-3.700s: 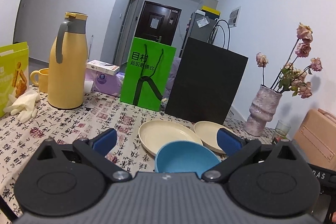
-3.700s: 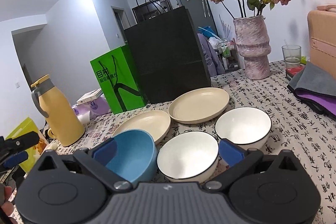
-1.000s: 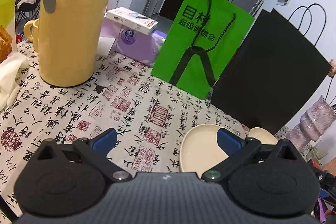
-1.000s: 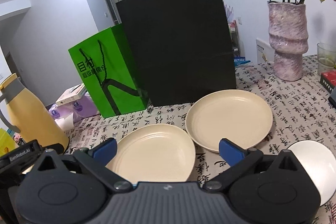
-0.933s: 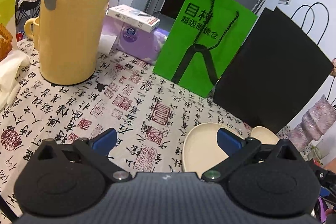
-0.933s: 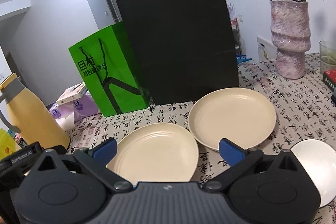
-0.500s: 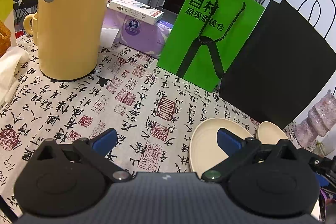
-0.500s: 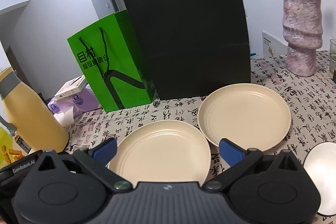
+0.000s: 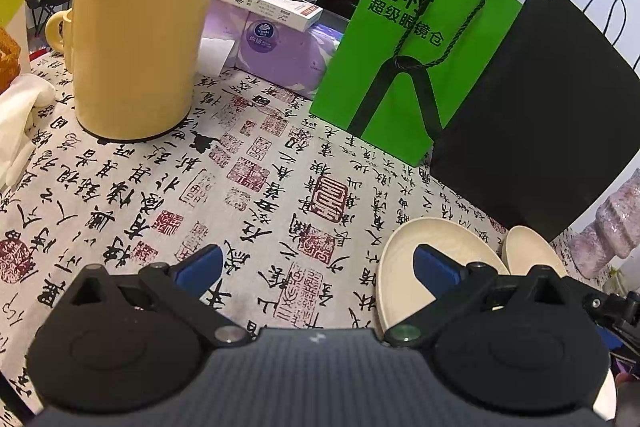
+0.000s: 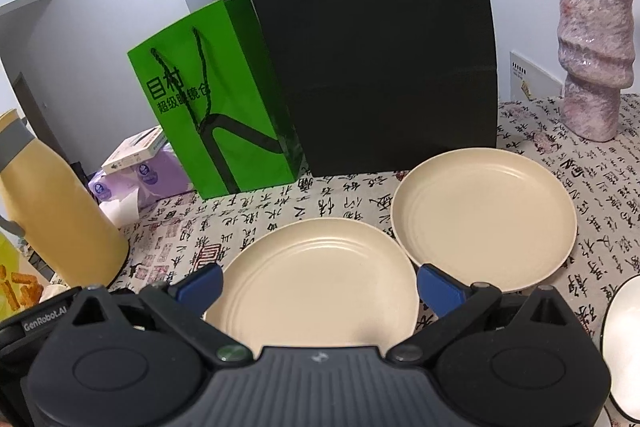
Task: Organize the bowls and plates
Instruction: 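Close both grippers together on the rim of a cream plate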
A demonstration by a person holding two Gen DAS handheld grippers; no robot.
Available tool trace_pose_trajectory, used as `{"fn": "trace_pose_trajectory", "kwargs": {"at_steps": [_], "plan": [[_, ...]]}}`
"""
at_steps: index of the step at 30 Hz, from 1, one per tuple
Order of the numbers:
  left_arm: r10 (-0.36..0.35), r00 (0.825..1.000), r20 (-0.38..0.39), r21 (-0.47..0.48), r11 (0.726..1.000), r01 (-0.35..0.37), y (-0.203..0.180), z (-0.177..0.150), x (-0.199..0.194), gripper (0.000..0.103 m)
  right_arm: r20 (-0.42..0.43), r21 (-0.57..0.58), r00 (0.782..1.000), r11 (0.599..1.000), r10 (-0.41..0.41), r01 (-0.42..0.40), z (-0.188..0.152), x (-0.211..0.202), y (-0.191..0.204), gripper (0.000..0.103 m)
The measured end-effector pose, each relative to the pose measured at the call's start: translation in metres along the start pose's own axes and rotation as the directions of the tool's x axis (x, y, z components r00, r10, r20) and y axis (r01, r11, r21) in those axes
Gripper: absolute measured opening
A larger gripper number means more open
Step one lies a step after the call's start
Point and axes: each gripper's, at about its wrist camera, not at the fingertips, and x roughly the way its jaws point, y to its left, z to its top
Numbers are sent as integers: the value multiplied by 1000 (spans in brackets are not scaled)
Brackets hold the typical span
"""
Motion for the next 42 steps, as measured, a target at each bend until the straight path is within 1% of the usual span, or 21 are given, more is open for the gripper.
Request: {"fn": "trace_pose_trajectory", "kwargs": {"at_steps": [4,8,10,11,12,13,15,19,20,21,23,27,29,31,32,34,35,37,38,40,42], "plan": [[-8,1000,-11,30,1000,8,-4,-3,4,103,-26,-17,1000,1000,-14,14,-1,9,1,101],[-29,999,-19,92,995,31,-15,-11,10,101,-56,-15,996,998,-65,64,-2,19,-4,90],[-36,999,-21,140,989,39,-24,-17,14,95,-75,-4,994,997,-82,82,-2,24,-10,85],[-33,999,-25,164,986,37,-28,-20,16,93,-87,5,992,996,-92,93,-2,27,-14,81],[-27,999,-26,190,981,31,-32,-23,18,90,-97,13,990,995,-101,103,-3,30,-17,76],[-24,999,-21,214,976,28,-36,-26,19,86,-110,23,988,994,-108,111,-3,33,-21,73],[-27,1000,-14,251,968,30,-43,-31,20,83,-134,39,985,992,-112,119,-4,39,-27,62],[-25,1000,-4,291,956,25,-52,-38,25,77,-177,50,975,989,-132,143,-6,51,-35,58],[-18,1000,-8,295,955,19,-52,-39,28,76,-185,51,973,988,-135,147,-7,53,-36,55],[-11,1000,-16,299,954,15,-53,-40,31,73,-195,52,971,987,-136,149,-8,55,-38,52],[-9,999,-31,300,954,18,-53,-42,36,68,-215,54,967,987,-138,153,-9,59,-41,51],[-22,998,-60,284,958,38,-52,-44,45,52,-250,70,959,986,-131,153,-10,68,-48,41],[-26,997,-74,274,961,45,-50,-44,48,47,-269,69,954,985,-134,158,-9,73,-50,37],[-29,996,-90,265,963,52,-49,-45,53,39,-282,57,949,985,-142,164,-9,76,-49,36],[-31,995,-97,262,964,55,-48,-46,55,36,-283,49,948,985,-144,165,-8,77,-48,35],[-51,993,-108,251,965,77,-47,-47,57,30,-290,33,945,986,-150,166,-7,78,-47,34],[-60,992,-110,247,965,86,-47,-47,57,29,-294,24,944,986,-152,167,-7,79,-46,31],[-72,991,-112,241,966,97,-47,-47,57,25,-297,8,942,986,-159,169,-6,80,-44,21],[-76,990,-115,238,966,102,-46,-46,57,23,-294,6,943,986,-155,164,-6,80,-43,19],[-91,989,-119,227,967,117,-45,-46,57,17,-289,3,945,987,-152,160,-7,80,-43,18],[-99,988,-120,224,967,124,-45,-45,57,14,-284,1,947,988,-150,157,-7,80,-43,16]]}}
